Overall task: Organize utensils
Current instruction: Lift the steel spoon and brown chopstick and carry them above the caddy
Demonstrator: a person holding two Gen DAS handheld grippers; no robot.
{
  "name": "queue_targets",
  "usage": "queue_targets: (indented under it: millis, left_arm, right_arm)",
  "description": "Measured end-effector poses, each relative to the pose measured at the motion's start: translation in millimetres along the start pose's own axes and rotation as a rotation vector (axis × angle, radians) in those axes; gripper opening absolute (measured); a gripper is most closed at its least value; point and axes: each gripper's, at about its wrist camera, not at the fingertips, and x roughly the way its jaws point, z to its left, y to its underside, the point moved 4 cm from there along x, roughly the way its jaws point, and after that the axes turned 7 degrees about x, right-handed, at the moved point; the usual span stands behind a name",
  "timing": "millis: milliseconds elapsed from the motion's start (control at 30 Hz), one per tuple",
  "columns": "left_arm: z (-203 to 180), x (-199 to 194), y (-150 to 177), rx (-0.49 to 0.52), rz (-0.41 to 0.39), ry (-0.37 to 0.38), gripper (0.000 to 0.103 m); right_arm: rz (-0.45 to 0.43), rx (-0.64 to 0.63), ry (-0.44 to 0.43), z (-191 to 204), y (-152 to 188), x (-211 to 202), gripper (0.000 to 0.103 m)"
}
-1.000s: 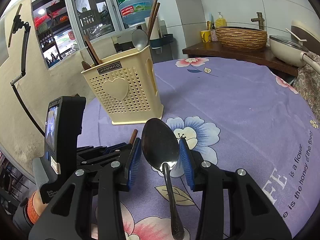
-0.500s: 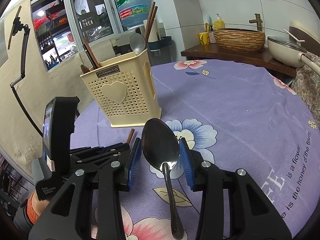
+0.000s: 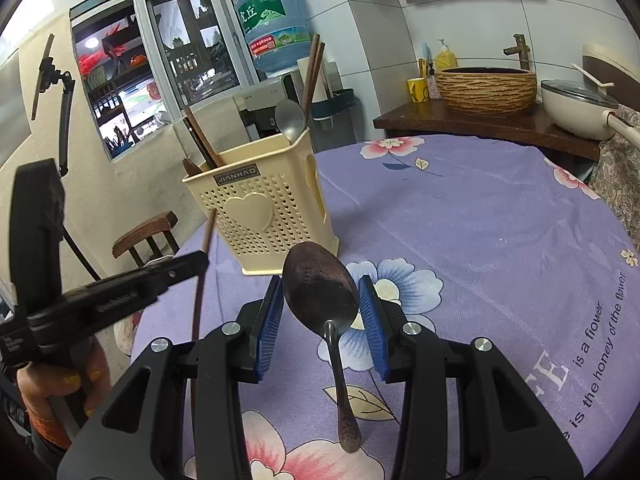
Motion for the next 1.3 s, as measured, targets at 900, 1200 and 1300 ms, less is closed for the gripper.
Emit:
queue_targets:
  millis: [900, 1200, 1300]
  left_arm:
    - [3.1, -74.4, -55.6, 0.028, -0.196, 0.057, 0.007]
    - [14.6, -106.9, -149.5, 0.027, -0.357, -0.021, 0.007]
    - [19.9, -107.2, -180.5, 0.015, -0.393, -0.062, 0.007]
  right_arm:
    - [-0.057, -0.057, -0.100, 37.8, -44.4, -14.1, 0.038]
    - [-0.233, -0.153, -0.148, 94.5, -138.6, -19.0, 0.038]
    - [-0.273, -0.166, -0.150, 112.2, -167.8, -9.4, 0.038]
